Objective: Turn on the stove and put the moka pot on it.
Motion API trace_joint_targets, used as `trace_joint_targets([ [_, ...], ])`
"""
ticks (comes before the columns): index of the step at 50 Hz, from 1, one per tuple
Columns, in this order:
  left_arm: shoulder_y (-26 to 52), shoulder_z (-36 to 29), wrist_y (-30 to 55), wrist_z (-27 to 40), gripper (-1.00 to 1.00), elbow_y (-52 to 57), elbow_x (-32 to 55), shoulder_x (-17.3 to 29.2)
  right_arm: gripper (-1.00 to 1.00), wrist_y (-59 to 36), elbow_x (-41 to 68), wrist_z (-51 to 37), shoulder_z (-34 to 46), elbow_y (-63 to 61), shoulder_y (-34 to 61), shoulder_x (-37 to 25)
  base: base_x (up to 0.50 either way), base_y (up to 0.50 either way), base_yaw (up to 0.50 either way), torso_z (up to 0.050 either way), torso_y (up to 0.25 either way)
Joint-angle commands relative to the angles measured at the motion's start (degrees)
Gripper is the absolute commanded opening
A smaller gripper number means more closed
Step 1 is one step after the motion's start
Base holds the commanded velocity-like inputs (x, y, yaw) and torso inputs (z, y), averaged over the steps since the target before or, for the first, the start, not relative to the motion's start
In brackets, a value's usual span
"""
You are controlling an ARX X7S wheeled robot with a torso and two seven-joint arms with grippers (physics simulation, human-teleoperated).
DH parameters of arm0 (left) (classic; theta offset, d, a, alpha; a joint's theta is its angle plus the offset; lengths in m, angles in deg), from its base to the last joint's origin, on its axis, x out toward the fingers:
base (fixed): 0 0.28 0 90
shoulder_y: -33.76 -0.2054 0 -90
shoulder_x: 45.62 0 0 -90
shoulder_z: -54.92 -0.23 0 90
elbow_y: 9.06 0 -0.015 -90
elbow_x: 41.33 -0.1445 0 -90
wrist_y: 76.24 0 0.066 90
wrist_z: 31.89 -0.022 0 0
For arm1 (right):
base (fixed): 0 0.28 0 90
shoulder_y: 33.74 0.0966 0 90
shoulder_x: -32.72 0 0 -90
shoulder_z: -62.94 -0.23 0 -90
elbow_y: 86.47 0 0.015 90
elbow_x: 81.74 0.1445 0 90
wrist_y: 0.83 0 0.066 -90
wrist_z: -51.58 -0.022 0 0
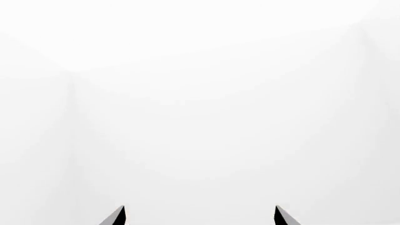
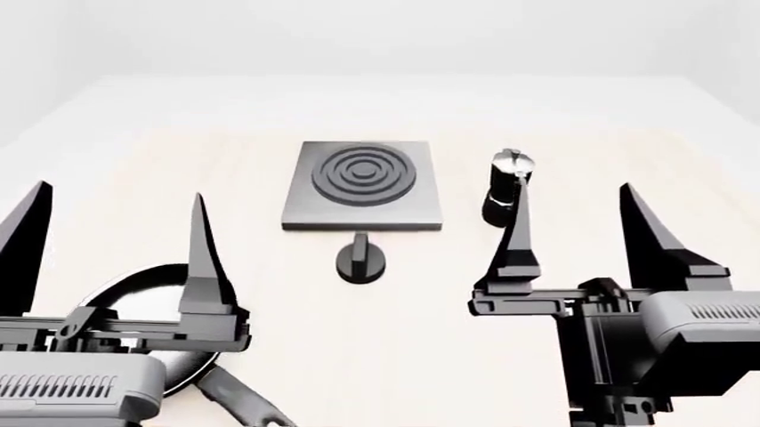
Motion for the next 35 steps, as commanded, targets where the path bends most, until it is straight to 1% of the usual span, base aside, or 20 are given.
trace_joint_targets([
  [1, 0.64, -0.54, -0.04, 0.72, 1.0, 0.03, 0.49, 0.44, 1.0, -1.82, 1.17, -0.95, 0.09, -0.97, 1.26, -0.59, 0.32, 0.0, 0.0, 0.0, 0.0],
  [3, 0.78, -0.9, 0.15, 0.87, 1.0, 0.05, 0.4, 0.41, 1.0, 1.65, 0.22, -0.58, 0.68, 0.86, -0.46, -0.63, 0.32, 0.0, 0.0, 0.0, 0.0],
  [4, 0.82, -0.93, 0.25, 0.99, 1.0, 0.2, 0.46, 0.48, 1.0, -1.56, 1.21, -1.04, 0.24, -0.92, 1.09, -0.8, 0.32, 0.0, 0.0, 0.0, 0.0],
  [6, 0.6, -0.85, -0.15, 1.07, 1.0, 0.1, 0.48, 0.69, 1.0, 1.51, 0.58, -0.74, 0.48, 0.68, -0.43, -0.8, 0.33, 0.0, 0.0, 0.0, 0.0],
  [8, 0.56, -0.85, -0.36, 1.15, 1.0, 0.03, 0.56, 0.86, 1.0, -1.81, 1.55, -1.34, 0.21, -1.23, 1.14, -0.97, 0.32, 0.0, 0.0, 0.0, 0.0],
  [10, 0.69, -1.02, -0.15, 1.37, 1.0, 0.19, 0.62, 0.92, 1.0, 1.84, 0.54, -0.94, 0.82, 0.76, -0.59, -0.94, 0.32, 0.0, 0.0, 0.0, 0.0],
  [14, 0.69, -1.21, -0.32, 1.59, 1.0, 0.1, 0.62, 1.13, 1.0, 1.89, 0.7, -1.14, 0.98, 0.79, -0.54, -1.13, 0.32, 0.0, 0.0, 0.0, 0.0],
  [15, 0.65, -1.19, -0.44, 1.64, 1.0, 0.06, 0.7, 1.2, 1.0, -0.68, 1.51, -1.52, 0.67, -0.54, 0.78, -1.24, 0.32, 0.0, 0.0, 0.0, 0.0],
  [16, 0.54, -1.07, -0.75, 1.68, 1.0, -0.05, 0.76, 1.25, 1.0, 1.41, 0.92, -1.3, 0.99, 0.62, -0.23, -1.19, 0.32, 0.0, 0.0, 0.0, 0.0],
  [21, 0.72, -1.47, -0.95, 1.8, 1.0, -0.3, 0.66, 1.36, 1.0, 1.95, 0.87, -1.46, 1.32, 0.82, -0.4, -1.44, 0.32, 0.0, 0.0, 0.0, 0.003],
  [23, 0.62, -1.58, -1.26, 1.75, 1.0, -0.58, 0.56, 1.4, 1.0, 0.27, 1.53, -1.76, 1.07, 0.02, 0.48, -1.57, 0.33, 0.0, 0.0, 0.0, 0.0],
  [24, 0.45, -1.61, -1.54, 1.72, 1.0, -0.77, 0.43, 1.44, 1.0, 2.21, 0.96, -1.56, 1.35, 1.08, -0.47, -1.54, 0.32, 0.0, 0.0, 0.0, 0.0],
  [27, 0.42, -1.63, -1.62, 1.84, 1.0, -0.87, 0.55, 1.52, 1.0, 2.55, 0.92, -1.65, 1.56, 1.37, -0.59, -1.64, 0.32, 0.0, 0.0, 0.0, 0.0],
  [29, 0.41, -1.8, -1.8, 1.81, 1.0, -0.98, 0.43, 1.5, 1.0, -0.6, 1.96, -2.15, 1.24, -0.39, 0.92, -1.79, 0.32, 0.0, 0.0, 0.0, 0.0],
  [32, 0.61, -1.97, -1.62, 1.9, 1.0, -0.87, 0.53, 1.5, 1.0, 2.79, 0.97, -1.81, 1.81, 1.56, -0.59, -1.79, 0.32, 0.0, 0.0, 0.0, 0.0],
  [34, 0.34, -1.99, -2.01, 1.94, 1.0, -1.07, 0.39, 1.55, 1.0, 0.96, 1.68, -2.15, 1.59, 0.56, 0.22, -1.9, 0.32, 0.0, 0.0, 0.0, 0.0],
  [35, 0.32, -2.0, -2.01, 1.98, 1.0, -1.08, 0.39, 1.6, 1.0, 2.24, 1.29, -2.03, 1.8, 1.2, -0.42, -1.91, 0.32, 0.0, 0.0, 0.0, 0.0],
])
